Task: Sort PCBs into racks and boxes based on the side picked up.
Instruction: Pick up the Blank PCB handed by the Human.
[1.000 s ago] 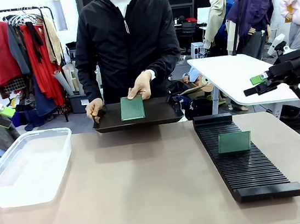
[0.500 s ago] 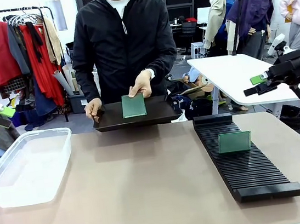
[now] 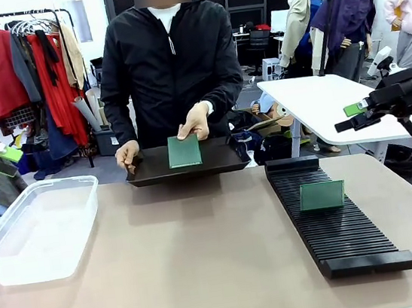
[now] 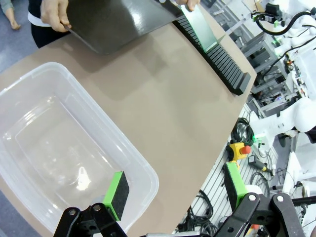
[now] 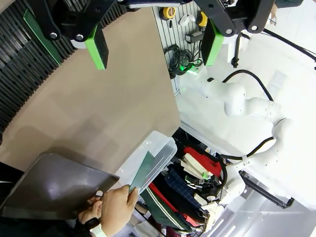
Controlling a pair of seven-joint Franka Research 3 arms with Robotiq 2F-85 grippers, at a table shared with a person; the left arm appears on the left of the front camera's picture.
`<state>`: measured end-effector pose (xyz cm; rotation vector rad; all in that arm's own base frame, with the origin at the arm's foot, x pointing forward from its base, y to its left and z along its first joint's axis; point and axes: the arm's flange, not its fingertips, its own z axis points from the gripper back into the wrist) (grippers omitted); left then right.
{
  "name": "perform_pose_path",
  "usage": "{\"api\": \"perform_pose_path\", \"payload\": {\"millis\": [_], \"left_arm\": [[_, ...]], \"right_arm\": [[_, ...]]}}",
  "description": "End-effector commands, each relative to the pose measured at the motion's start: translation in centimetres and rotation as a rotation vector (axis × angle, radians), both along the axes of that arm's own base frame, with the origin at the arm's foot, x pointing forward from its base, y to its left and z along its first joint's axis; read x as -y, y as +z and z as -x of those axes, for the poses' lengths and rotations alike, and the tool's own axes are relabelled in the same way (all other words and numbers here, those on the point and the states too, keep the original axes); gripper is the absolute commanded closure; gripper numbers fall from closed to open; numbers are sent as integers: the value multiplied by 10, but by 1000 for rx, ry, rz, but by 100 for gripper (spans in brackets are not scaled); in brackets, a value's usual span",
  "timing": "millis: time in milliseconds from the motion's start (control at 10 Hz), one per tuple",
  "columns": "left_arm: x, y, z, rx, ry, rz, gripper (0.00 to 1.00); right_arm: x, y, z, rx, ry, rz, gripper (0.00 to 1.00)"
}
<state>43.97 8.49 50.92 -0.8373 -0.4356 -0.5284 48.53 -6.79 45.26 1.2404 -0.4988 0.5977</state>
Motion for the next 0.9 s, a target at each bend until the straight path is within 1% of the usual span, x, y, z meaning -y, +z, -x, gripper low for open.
{"api": "perform_pose_path", "payload": {"millis": [0,300,500,600,800], "left_arm": [[12,-12,-12,22,4,63,0],[38,-36,-32,28,-12,179,0],[60,-48,-50,3,-28,261,0],[73,-53,-58,-24,-7,328,0],[104,-67,-69,-74,-69,385,0]], "right_arm": [[-2,1,-1,6,-7,10,0],[-2,1,-1,6,-7,10,0],[-2,1,-1,6,-7,10,0],[-2,1,-1,6,-7,10,0],[-2,1,-1,6,-7,10,0]]}}
